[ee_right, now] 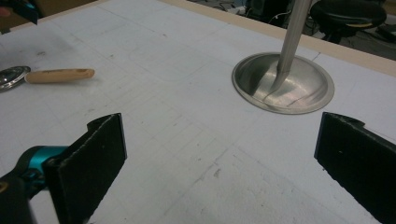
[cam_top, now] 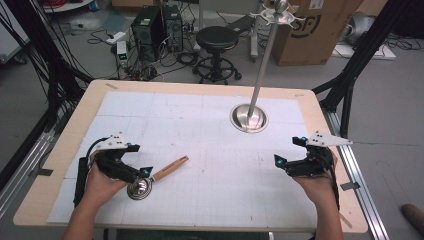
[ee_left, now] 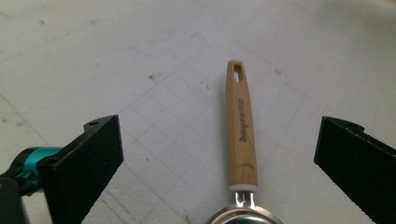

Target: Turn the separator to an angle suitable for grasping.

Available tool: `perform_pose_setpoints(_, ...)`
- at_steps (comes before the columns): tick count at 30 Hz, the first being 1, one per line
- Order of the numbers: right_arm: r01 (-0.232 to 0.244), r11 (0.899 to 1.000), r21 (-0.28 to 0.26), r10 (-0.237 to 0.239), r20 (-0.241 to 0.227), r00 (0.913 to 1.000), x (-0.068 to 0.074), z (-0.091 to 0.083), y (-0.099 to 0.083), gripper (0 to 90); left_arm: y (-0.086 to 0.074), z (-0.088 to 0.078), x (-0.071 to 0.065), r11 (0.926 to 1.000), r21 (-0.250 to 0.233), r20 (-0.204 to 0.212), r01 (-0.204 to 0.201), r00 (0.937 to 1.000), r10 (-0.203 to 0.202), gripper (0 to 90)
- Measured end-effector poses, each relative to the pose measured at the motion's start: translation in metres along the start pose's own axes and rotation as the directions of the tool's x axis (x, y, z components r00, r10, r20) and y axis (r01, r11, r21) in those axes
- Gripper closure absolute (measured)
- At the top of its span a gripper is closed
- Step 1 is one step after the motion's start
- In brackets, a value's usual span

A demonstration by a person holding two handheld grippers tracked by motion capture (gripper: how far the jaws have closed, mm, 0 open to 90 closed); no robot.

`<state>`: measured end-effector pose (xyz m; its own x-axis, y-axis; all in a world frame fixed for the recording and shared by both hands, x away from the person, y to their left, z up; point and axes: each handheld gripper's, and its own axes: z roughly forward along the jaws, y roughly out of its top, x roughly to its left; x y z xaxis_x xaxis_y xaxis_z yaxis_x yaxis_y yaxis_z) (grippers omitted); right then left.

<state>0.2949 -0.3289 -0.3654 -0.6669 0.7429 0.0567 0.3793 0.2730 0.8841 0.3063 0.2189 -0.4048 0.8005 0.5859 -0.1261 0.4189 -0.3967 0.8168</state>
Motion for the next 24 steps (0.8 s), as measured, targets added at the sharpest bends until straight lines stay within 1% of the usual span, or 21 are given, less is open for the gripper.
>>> perform_pose_setpoints(2, 0.003, 1.000, -0.002, -0.003, -0.001, 1.0000, 0.000, 0.000, 0.000, 1.0, 0.000, 0.009, -0.004, 0.9987, 0.048, 0.002, -0.015, 0.9999, 0.015, 1.8)
perform_pose_setpoints(3, 0.005, 1.000, -0.001, -0.005, -0.002, 1.0000, 0.000, 0.000, 0.000, 1.0, 0.000, 0.009, -0.004, 0.9987, 0.048, 0.002, -0.015, 0.9999, 0.015, 1.9)
perform_pose_setpoints(5, 0.004, 1.000, 0.001, -0.004, -0.002, 1.0000, 0.000, 0.001, 0.000, 1.0, -0.001, 0.016, -0.006, 0.9970, 0.074, 0.007, -0.021, 0.9998, 0.021, 2.0)
perform_pose_setpoints(6, 0.004, 1.000, 0.002, -0.004, -0.003, 1.0000, 0.000, 0.001, 0.000, 1.0, -0.001, 0.019, -0.006, 0.9959, 0.087, 0.013, -0.025, 0.9996, 0.024, 4.1)
perform_pose_setpoints(8, 0.006, 1.000, 0.006, -0.006, -0.003, 1.0000, 0.000, 0.002, -0.001, 1.0, -0.003, 0.024, -0.008, 0.9933, 0.110, 0.034, -0.036, 0.9989, 0.033, 12.5)
perform_pose_setpoints(9, 0.007, 1.000, 0.007, -0.007, -0.002, 1.0000, 0.000, 0.002, -0.001, 1.0, -0.003, 0.026, -0.008, 0.9923, 0.118, 0.046, -0.039, 0.9984, 0.034, 14.8)
perform_pose_setpoints(10, 0.006, 1.000, 0.008, -0.006, -0.003, 1.0000, 0.000, 0.002, -0.001, 1.0, -0.004, 0.029, -0.010, 0.9893, 0.138, 0.044, -0.048, 0.9981, 0.043, 15.1)
perform_pose_setpoints(11, 0.006, 1.000, 0.007, -0.006, -0.004, 1.0000, 0.000, 0.002, -0.001, 1.0, -0.004, 0.029, -0.010, 0.9893, 0.138, 0.044, -0.048, 0.9981, 0.043, 15.2)
perform_pose_setpoints(13, 0.006, 1.000, 0.005, -0.006, -0.006, 1.0000, 0.000, 0.002, -0.001, 1.0, -0.004, 0.032, -0.011, 0.9859, 0.160, 0.034, -0.049, 0.9985, 0.044, 17.5)
perform_pose_setpoints(14, 0.006, 1.000, 0.004, -0.006, -0.006, 1.0000, 0.000, 0.002, -0.001, 1.0, -0.005, 0.034, -0.011, 0.9800, 0.192, 0.044, -0.054, 0.9980, 0.047, 20.6)
perform_pose_setpoints(15, 0.005, 1.000, 0.004, -0.005, -0.007, 1.0000, 0.000, 0.002, -0.001, 1.0, -0.005, 0.034, -0.011, 0.9800, 0.192, 0.044, -0.054, 0.9980, 0.047, 24.6)
perform_pose_setpoints(16, 0.005, 1.000, 0.005, -0.005, -0.007, 1.0000, 0.000, 0.002, -0.001, 1.0, -0.005, 0.035, -0.011, 0.9773, 0.204, 0.047, -0.057, 0.9977, 0.048, 27.3)
perform_pose_setpoints(17, 0.005, 1.000, 0.005, -0.005, -0.007, 1.0000, 0.000, 0.002, -0.001, 1.0, -0.006, 0.036, -0.011, 0.9752, 0.214, 0.047, -0.055, 0.9978, 0.046, 27.3)
perform_pose_setpoints(20, 0.005, 1.000, 0.006, -0.005, -0.008, 1.0000, 0.000, 0.002, -0.001, 1.0, -0.006, 0.036, -0.011, 0.9698, 0.238, 0.047, -0.053, 0.9980, 0.043, 34.1)
perform_pose_setpoints(21, 0.002, 1.000, 0.007, -0.002, -0.010, 1.0000, 0.000, 0.002, -0.001, 1.0, -0.006, 0.036, -0.011, 0.9691, 0.241, 0.046, -0.051, 0.9981, 0.041, 39.6)
perform_pose_setpoints(22, 0.002, 1.000, 0.007, -0.002, -0.010, 1.0000, 0.000, 0.002, -0.001, 1.0, -0.006, 0.036, -0.011, 0.9676, 0.248, 0.044, -0.047, 0.9983, 0.038, 39.6)
perform_pose_setpoints(24, 0.002, 1.000, 0.009, -0.002, -0.012, 0.9999, 0.000, 0.003, -0.001, 1.0, -0.006, 0.037, -0.012, 0.9631, 0.265, 0.050, -0.047, 0.9981, 0.035, 46.5)
